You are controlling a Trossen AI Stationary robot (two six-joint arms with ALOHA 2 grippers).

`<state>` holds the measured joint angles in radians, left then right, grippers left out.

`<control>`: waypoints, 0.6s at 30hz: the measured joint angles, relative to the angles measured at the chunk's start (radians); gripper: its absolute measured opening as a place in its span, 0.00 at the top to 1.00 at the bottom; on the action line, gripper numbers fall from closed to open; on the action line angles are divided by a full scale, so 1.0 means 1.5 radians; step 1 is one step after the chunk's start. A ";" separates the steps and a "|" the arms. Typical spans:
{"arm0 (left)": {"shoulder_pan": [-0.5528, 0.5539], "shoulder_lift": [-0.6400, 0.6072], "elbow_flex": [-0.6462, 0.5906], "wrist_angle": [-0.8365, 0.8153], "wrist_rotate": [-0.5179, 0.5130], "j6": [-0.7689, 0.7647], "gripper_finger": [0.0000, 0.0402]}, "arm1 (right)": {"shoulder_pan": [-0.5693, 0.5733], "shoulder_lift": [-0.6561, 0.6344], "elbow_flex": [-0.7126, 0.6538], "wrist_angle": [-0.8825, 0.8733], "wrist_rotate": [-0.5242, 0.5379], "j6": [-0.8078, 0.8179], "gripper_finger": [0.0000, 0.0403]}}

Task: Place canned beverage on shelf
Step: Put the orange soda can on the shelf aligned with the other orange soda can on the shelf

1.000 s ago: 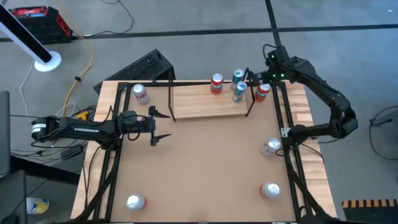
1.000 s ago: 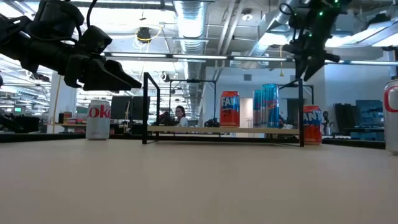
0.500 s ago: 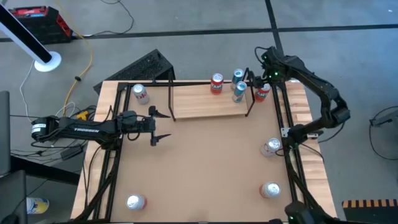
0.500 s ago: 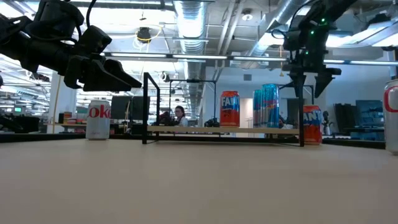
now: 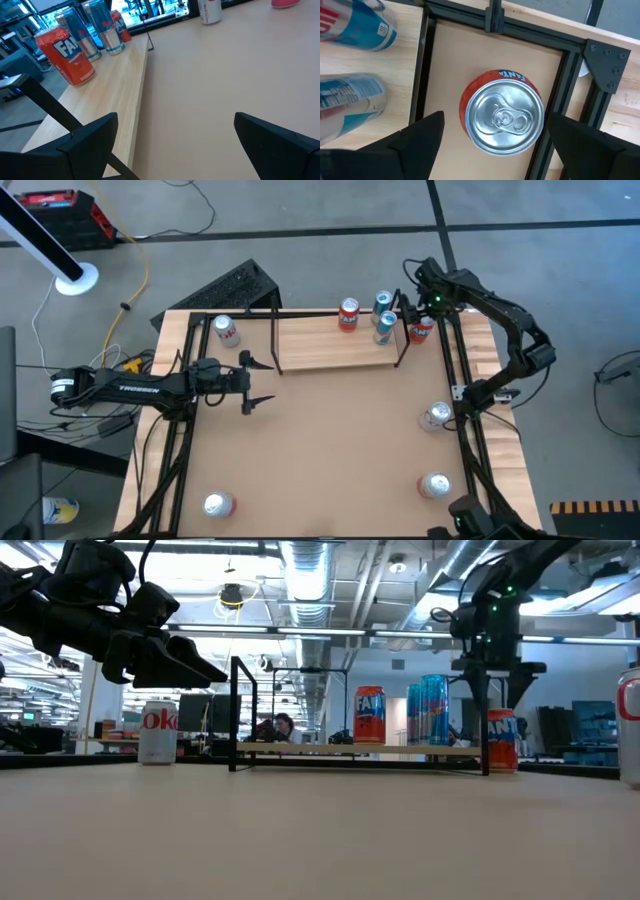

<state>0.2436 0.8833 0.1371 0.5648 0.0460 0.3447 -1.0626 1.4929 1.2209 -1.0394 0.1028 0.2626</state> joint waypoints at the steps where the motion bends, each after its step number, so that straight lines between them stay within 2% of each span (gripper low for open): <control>1: 0.000 0.000 0.000 0.000 0.000 0.000 0.04 | 0.000 0.000 -0.001 -0.001 0.000 0.001 0.06; 12: 0.000 0.000 0.000 0.000 0.000 -0.002 0.04 | 0.000 0.000 -0.010 0.003 -0.001 0.016 0.13; 18: 0.000 0.000 0.000 0.001 0.000 -0.005 0.04 | 0.000 0.000 -0.010 0.003 0.000 0.017 0.25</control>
<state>0.2436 0.8833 0.1371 0.5655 0.0460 0.3374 -1.0622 1.4929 1.2053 -1.0351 0.1024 0.2878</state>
